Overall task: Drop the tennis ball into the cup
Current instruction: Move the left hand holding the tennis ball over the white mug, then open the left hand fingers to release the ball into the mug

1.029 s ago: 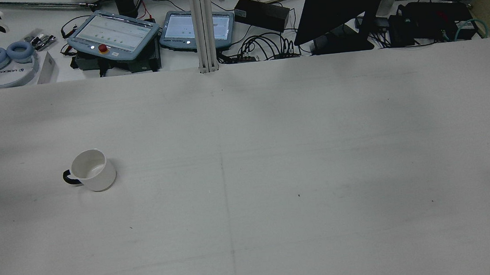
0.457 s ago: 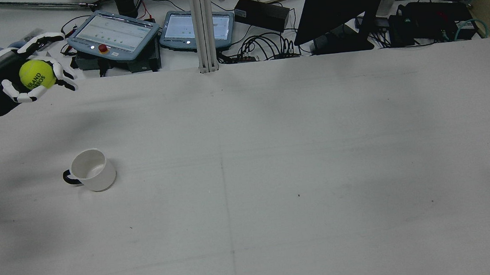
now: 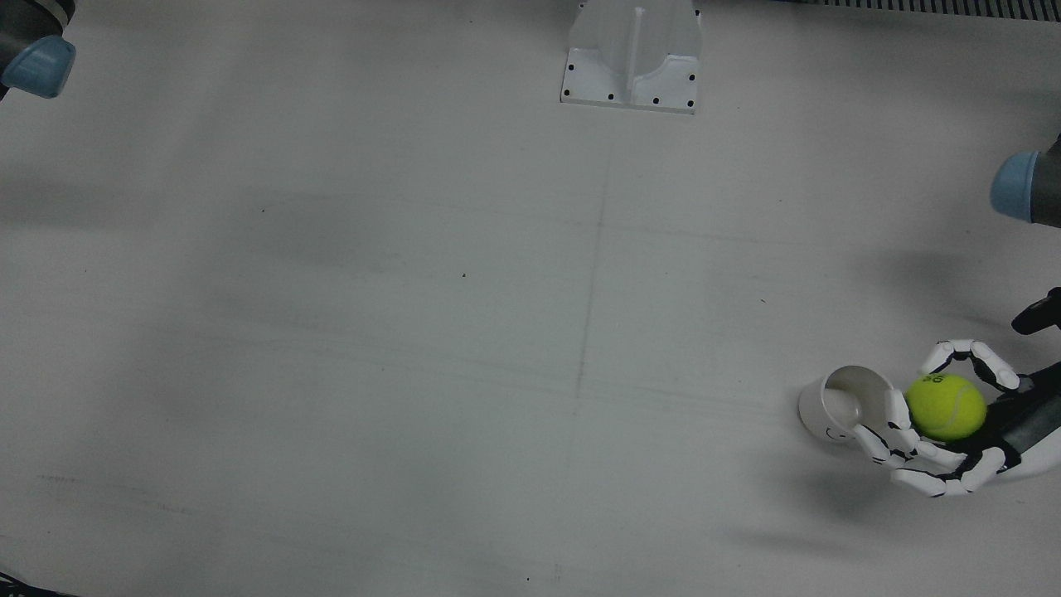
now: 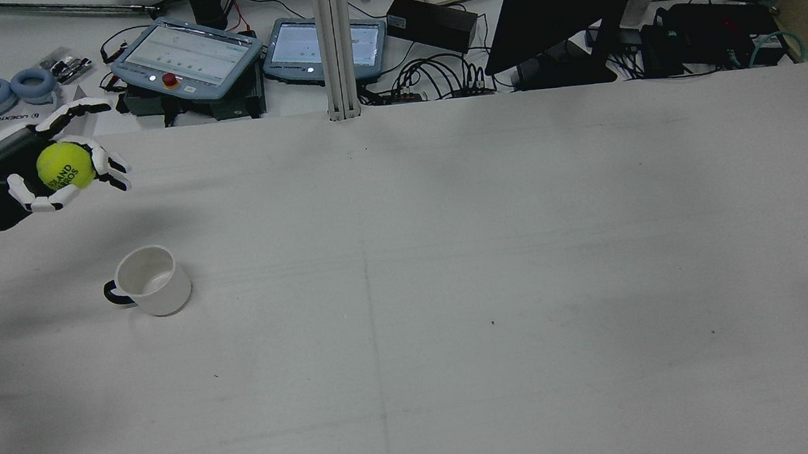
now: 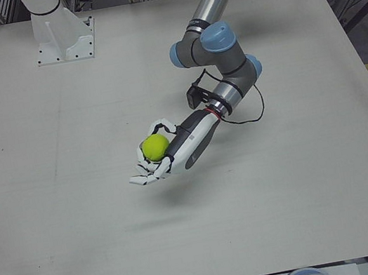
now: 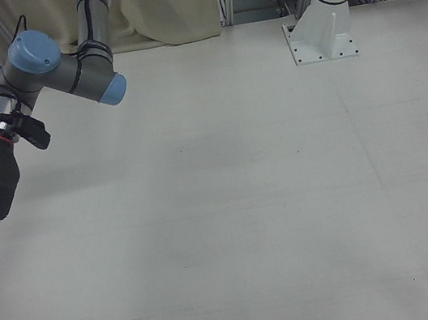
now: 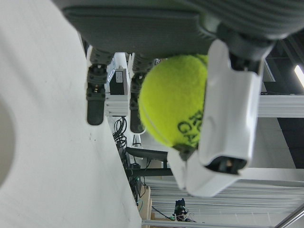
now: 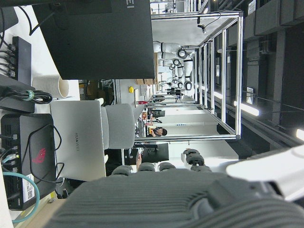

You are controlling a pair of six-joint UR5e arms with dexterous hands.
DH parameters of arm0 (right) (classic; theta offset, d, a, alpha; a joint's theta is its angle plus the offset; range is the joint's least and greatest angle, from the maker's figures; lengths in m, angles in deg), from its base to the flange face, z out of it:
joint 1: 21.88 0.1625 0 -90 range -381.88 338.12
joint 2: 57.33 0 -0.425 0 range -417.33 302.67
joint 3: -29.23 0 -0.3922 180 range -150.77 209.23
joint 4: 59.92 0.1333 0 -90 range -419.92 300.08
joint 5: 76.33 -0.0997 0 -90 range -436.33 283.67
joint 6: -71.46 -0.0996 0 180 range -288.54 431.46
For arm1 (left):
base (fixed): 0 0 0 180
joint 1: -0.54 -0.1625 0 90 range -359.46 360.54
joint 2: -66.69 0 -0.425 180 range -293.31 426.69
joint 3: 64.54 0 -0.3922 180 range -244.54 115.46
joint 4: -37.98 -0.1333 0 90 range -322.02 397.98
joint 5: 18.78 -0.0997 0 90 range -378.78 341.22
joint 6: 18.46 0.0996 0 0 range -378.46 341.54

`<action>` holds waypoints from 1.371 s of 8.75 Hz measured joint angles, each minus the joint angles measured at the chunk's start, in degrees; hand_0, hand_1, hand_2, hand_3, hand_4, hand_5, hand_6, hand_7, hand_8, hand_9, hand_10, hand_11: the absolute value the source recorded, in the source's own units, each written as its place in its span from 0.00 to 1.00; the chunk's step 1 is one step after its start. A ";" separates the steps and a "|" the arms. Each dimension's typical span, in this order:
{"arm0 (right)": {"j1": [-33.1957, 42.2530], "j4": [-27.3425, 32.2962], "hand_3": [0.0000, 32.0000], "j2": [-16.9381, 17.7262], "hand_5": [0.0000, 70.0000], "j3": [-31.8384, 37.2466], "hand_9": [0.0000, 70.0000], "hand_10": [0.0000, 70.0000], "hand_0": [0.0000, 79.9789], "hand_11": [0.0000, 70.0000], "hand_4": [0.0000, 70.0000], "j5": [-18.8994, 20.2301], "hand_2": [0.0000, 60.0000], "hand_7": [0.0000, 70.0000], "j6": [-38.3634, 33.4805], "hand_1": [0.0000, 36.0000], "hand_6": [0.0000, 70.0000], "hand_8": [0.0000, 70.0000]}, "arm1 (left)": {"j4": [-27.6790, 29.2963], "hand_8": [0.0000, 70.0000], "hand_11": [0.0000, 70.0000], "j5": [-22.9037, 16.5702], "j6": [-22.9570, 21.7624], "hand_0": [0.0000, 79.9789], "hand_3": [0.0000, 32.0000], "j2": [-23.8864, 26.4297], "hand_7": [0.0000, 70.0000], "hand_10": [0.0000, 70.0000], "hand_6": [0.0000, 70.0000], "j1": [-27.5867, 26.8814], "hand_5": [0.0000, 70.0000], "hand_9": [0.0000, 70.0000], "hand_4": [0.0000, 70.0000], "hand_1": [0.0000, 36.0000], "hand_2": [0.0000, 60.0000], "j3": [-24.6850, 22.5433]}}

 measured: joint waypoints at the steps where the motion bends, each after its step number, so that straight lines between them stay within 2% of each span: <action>1: 0.01 0.00 0.00 0.00 0.00 0.00 0.00 0.00 0.00 0.00 0.00 0.00 0.00 0.00 0.00 0.00 0.00 0.00 | -0.23 0.49 0.53 0.64 0.79 1.00 0.72 0.05 0.79 0.32 1.00 -2.19 0.46 0.48 0.00 1.00 1.00 -0.54; 2: 0.01 0.00 0.00 0.00 0.00 0.00 0.00 0.00 0.00 0.00 0.00 0.00 0.00 0.00 0.00 0.00 0.00 0.00 | -0.51 0.45 0.53 1.23 1.23 1.00 0.69 0.15 0.84 0.32 0.94 -3.42 0.40 0.48 0.01 1.00 1.00 -0.49; 3: 0.02 0.00 0.00 0.00 0.00 0.00 0.00 0.00 0.00 0.00 0.00 0.00 0.00 0.00 0.00 0.00 0.00 0.00 | -0.73 0.45 0.49 1.63 1.36 1.00 0.69 0.20 0.72 0.30 1.00 -4.01 0.44 0.42 0.00 1.00 1.00 -0.34; 4: 0.03 0.00 0.00 0.00 0.00 -0.03 0.00 0.00 0.00 0.00 0.00 0.00 0.00 0.00 0.00 0.00 0.00 0.00 | -0.73 0.36 0.41 1.83 1.27 0.94 0.71 0.20 0.50 0.24 1.00 -4.19 0.39 0.26 0.00 1.00 0.99 -0.32; 5: 0.02 0.00 0.00 0.00 0.00 -0.05 0.00 0.00 0.00 0.00 0.00 0.00 0.00 0.00 0.02 0.00 0.00 0.00 | -0.57 0.17 0.28 1.93 1.24 0.76 0.71 0.19 0.28 0.16 0.51 -4.24 0.25 0.08 0.00 0.96 0.80 -0.31; 6: 0.03 0.00 0.00 0.00 0.00 -0.07 0.00 0.00 0.00 0.00 0.00 0.00 0.00 0.00 0.03 0.00 0.00 0.00 | -0.40 0.09 0.16 2.00 1.37 0.66 0.74 0.07 0.14 0.08 0.30 -4.26 0.17 0.01 0.00 0.77 0.60 -0.24; 7: 0.03 0.00 0.00 0.00 0.00 -0.08 0.00 0.00 0.00 0.00 0.00 0.00 0.00 0.00 0.02 0.00 0.00 0.00 | -0.24 0.06 0.09 2.05 1.57 0.62 0.77 -0.11 0.10 0.04 0.17 -4.25 0.14 0.00 0.00 0.66 0.55 -0.21; 9: 0.03 0.00 0.00 0.00 0.00 -0.12 0.00 0.00 0.00 0.00 0.00 0.00 0.00 0.00 0.00 0.00 0.00 0.00 | 0.73 0.05 0.04 2.36 1.77 0.56 0.82 -1.29 0.08 0.01 0.16 -4.19 0.10 0.00 0.00 0.44 0.40 -0.18; 10: 0.03 0.00 0.00 0.00 0.00 -0.14 0.00 0.00 0.00 0.00 0.00 0.00 0.00 0.00 0.00 0.00 0.00 0.00 | 1.37 0.05 0.04 3.00 1.80 0.55 0.82 -2.14 0.06 0.01 0.21 -4.19 0.12 0.00 0.00 0.41 0.41 -0.18; 11: 0.02 0.00 0.00 0.00 0.00 -0.15 0.00 0.00 0.00 0.00 0.00 0.00 0.00 0.00 0.00 0.00 0.00 0.00 | 1.82 0.05 0.03 3.52 1.82 0.54 0.84 -2.77 0.07 0.01 0.21 -4.18 0.10 0.00 0.00 0.42 0.41 -0.18; 12: 0.03 0.00 0.00 0.00 0.00 -0.16 0.00 0.00 0.00 0.00 0.00 0.00 0.00 0.00 0.00 0.00 0.00 0.00 | 2.07 0.05 0.03 3.80 1.80 0.55 0.86 -3.12 0.06 0.01 0.21 -4.15 0.12 0.00 0.00 0.43 0.45 -0.17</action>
